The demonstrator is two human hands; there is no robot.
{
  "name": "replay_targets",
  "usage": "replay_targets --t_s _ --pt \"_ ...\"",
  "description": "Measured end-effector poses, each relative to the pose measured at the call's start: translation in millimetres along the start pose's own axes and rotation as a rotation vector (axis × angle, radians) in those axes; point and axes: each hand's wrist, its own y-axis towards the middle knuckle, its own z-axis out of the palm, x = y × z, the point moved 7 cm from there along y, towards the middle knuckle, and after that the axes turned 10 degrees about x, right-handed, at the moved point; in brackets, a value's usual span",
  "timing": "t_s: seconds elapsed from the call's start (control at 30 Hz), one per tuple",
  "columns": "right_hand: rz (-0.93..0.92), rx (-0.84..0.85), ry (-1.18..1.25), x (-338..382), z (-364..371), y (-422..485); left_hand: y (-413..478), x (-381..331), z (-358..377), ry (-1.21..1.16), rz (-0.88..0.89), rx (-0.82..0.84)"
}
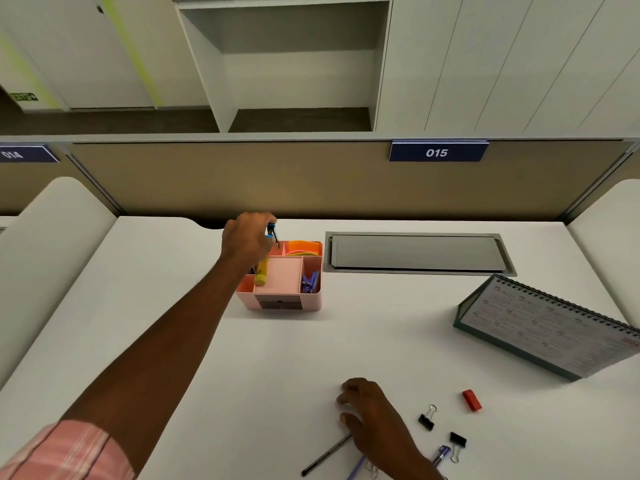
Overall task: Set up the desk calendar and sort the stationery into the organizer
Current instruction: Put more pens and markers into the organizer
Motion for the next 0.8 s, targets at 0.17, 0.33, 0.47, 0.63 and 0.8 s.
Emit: replay_targets --t_s 0.17,0.33,0.47,0.63,0.8 --pt "0.007 -0.002 -0.016 1.7 -1.4 1.7 5.7 3.3 17.4 0.012 -0.005 0.079" --pt "0.007 -0.009 -0.016 1.5 -0.7 0.8 12.6 0.8 33.1 0.104 -0.028 0.152" --pt "0.003 -0.019 -0.013 1.7 -0.9 -0.3 19.3 2.9 40.4 0.167 -0.025 0.181" --pt "0.006 -0.021 -0.007 2.1 -1.2 -1.8 22.9 0.7 43.0 0.265 -0.028 0.186" --pt "0.004 -0.015 -0.013 2.7 -0.2 -1.2 25.7 5.4 52.6 0.251 -0.059 0.231"
